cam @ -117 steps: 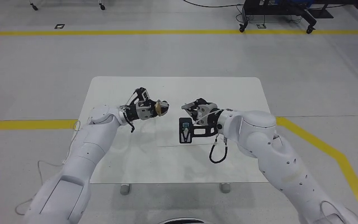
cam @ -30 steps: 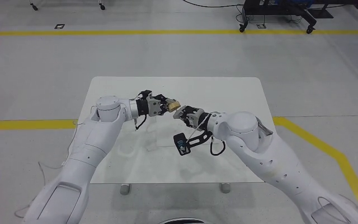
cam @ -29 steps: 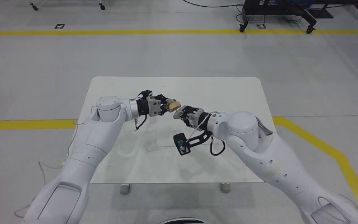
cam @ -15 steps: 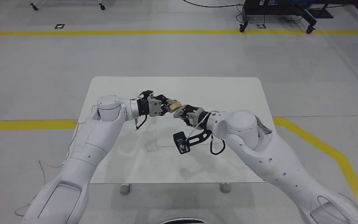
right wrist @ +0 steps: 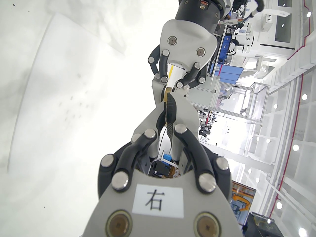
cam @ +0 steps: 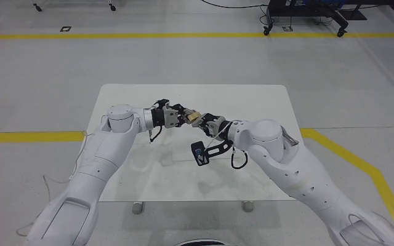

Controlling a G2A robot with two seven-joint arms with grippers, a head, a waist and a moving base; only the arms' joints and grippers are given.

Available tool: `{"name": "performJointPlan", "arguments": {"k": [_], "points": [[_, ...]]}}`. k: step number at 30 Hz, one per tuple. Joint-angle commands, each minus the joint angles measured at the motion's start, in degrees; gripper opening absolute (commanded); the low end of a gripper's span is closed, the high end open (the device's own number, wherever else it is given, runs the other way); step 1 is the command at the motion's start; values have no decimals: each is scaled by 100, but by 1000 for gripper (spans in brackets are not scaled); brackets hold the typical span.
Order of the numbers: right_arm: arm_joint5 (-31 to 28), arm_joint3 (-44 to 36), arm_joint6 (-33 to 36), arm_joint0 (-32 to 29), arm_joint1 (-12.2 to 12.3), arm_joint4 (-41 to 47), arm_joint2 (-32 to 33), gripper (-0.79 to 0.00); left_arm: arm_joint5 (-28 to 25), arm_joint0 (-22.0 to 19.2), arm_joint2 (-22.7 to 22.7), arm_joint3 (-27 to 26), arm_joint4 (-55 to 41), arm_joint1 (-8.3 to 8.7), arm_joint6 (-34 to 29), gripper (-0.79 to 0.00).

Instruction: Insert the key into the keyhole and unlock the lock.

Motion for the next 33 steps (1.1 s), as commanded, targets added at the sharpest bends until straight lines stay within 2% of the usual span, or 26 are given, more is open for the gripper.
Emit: {"name": "performJointPlan", "arguments": {"k": [1,3,5,8,15,21,26,27,28,29,30,33], "points": [[-1,-1,10,-10,-1,17,11,-600,-8,0,-1,12,-12,-1,3,-785],[-5,-6,29,-22,-1,22,23,-585,-12,-2,3,18,-14,-2,3,-785],[-10,-17,33,-32,0,21,30,-616,-18,-9,13,22,-2,-2,-5,-785],[-9,-49,36,-53,3,26,54,-591,-30,-18,28,31,4,-6,-9,-785],[43,-152,-6,-129,20,28,127,-591,-125,-44,34,56,29,-11,49,-785],[387,-303,-329,-385,78,187,394,-557,-1133,28,-82,-75,241,3,332,-785],[839,-388,-680,-824,172,417,868,-566,-2265,170,-272,-165,204,-6,682,-785],[952,-404,-736,-933,190,500,990,-533,-2493,219,-304,-180,153,-13,729,-785],[1048,-429,-753,-1037,209,541,1107,-400,-2685,269,-320,-189,90,-24,750,-785],[1173,-484,-712,-1154,225,563,1226,-31,-2859,313,-324,-176,35,-36,756,-785],[1202,-506,-692,-1194,230,563,1260,0,-2966,338,-299,-142,30,-50,751,-785],[1202,-506,-692,-1194,230,563,1260,0,-2863,355,-189,-27,-15,-88,702,-785]]}}
